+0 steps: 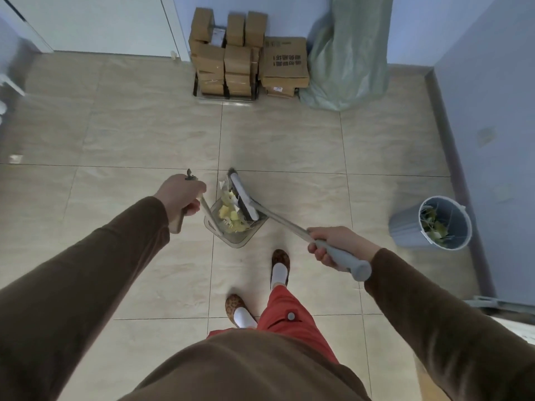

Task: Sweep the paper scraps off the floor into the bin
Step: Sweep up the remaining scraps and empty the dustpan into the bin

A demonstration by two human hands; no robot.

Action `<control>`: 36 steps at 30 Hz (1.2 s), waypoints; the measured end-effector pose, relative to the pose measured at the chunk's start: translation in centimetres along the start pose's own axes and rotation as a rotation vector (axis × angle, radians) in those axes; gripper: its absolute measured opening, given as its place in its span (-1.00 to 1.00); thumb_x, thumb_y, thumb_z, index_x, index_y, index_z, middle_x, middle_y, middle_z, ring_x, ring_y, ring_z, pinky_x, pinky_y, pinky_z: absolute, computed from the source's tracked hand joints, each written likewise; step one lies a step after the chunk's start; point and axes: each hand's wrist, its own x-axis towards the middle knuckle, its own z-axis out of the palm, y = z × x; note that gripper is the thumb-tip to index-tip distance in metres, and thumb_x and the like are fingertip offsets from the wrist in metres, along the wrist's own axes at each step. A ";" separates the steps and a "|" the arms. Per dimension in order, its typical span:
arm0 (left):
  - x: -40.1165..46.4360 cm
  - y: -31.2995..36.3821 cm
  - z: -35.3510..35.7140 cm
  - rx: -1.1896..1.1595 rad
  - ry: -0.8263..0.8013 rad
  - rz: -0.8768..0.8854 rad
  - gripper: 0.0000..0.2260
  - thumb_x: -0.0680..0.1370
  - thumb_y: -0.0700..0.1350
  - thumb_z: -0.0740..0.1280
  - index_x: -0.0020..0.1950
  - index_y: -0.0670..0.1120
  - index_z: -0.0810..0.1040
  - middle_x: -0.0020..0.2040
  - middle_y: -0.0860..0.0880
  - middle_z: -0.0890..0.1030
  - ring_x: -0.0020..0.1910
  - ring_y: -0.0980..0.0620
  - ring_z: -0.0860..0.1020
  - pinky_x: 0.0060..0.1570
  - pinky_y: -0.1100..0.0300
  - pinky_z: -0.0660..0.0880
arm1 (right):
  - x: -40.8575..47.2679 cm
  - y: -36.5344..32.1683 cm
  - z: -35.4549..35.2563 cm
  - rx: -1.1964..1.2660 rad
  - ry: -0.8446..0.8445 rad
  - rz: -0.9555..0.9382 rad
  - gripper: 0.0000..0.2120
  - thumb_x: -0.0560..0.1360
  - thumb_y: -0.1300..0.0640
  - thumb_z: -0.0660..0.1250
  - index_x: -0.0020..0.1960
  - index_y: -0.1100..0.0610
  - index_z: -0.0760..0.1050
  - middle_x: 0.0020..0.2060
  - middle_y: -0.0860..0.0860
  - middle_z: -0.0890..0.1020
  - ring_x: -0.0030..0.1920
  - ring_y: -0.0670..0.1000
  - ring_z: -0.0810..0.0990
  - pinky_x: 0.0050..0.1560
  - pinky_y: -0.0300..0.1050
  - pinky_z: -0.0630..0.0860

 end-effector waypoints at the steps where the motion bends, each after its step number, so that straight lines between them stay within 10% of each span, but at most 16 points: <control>1: -0.2 -0.4 -0.2 -0.016 -0.005 -0.014 -0.94 0.50 -0.25 0.27 -0.04 -0.20 0.47 -0.30 -0.18 0.43 -0.50 -0.01 0.36 -0.55 0.26 0.32 | -1.0 0.1 -0.3 0.035 -0.009 -0.003 -0.85 0.65 0.14 0.20 0.19 0.14 0.42 -0.37 0.07 0.48 -0.57 -0.10 0.41 -0.64 -0.31 0.41; 21: -1.2 -5.5 -4.0 -0.158 0.148 -0.120 -0.93 0.50 -0.30 0.23 -0.08 -0.18 0.48 -0.33 -0.14 0.42 -0.57 0.08 0.32 -0.55 0.31 0.25 | 11.6 -3.7 6.9 -0.889 0.098 -0.169 -0.63 0.63 0.27 0.05 0.39 0.23 0.40 -0.27 0.14 0.49 -0.44 0.03 0.44 -0.50 -0.17 0.43; 30: -0.4 -6.0 -4.6 -0.169 0.095 -0.169 -0.95 0.48 -0.25 0.26 -0.07 -0.20 0.47 -0.37 -0.17 0.44 -0.61 0.01 0.32 -0.45 0.26 0.27 | -0.9 -2.4 -2.5 -0.893 0.003 -0.135 -0.63 0.61 0.13 0.21 0.37 -0.16 0.42 -0.32 0.06 0.54 -0.49 -0.05 0.46 -0.48 -0.19 0.43; 36: -0.6 -7.1 -4.7 -0.220 0.014 -0.239 -0.88 0.51 -0.16 0.32 -0.14 -0.19 0.44 -0.37 -0.14 0.44 -0.63 0.02 0.33 -0.52 0.30 0.29 | -0.1 -1.9 -0.2 -0.920 0.122 -0.260 -0.60 0.63 0.16 0.15 0.44 -0.07 0.39 -0.25 0.10 0.52 -0.46 -0.04 0.45 -0.52 -0.23 0.42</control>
